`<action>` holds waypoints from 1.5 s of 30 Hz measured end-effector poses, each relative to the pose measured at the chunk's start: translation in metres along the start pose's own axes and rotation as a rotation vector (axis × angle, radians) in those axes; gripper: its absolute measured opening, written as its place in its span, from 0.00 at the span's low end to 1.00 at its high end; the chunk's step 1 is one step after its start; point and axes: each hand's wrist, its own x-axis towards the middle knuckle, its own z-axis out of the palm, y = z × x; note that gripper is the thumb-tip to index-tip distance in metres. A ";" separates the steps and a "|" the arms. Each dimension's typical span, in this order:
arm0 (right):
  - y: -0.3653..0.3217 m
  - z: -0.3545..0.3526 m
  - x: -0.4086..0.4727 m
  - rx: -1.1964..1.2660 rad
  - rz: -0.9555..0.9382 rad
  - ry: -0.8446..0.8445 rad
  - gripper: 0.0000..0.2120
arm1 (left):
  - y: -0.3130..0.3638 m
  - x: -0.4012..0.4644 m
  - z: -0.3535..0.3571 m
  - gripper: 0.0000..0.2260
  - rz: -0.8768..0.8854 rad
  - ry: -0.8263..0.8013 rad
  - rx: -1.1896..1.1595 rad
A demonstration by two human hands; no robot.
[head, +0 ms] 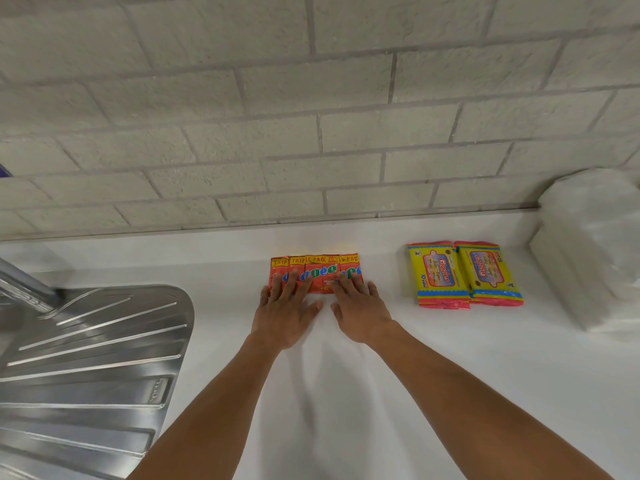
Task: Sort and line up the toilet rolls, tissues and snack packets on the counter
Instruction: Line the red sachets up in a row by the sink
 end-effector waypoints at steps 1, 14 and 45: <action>0.001 -0.001 0.000 -0.010 -0.001 -0.010 0.28 | 0.000 0.000 0.001 0.40 0.001 -0.005 -0.001; -0.001 0.001 -0.001 -0.007 -0.008 -0.022 0.27 | 0.003 -0.002 -0.006 0.44 0.027 -0.020 0.021; -0.002 0.003 0.000 0.009 0.008 -0.017 0.27 | 0.006 -0.002 -0.008 0.39 0.021 -0.049 0.062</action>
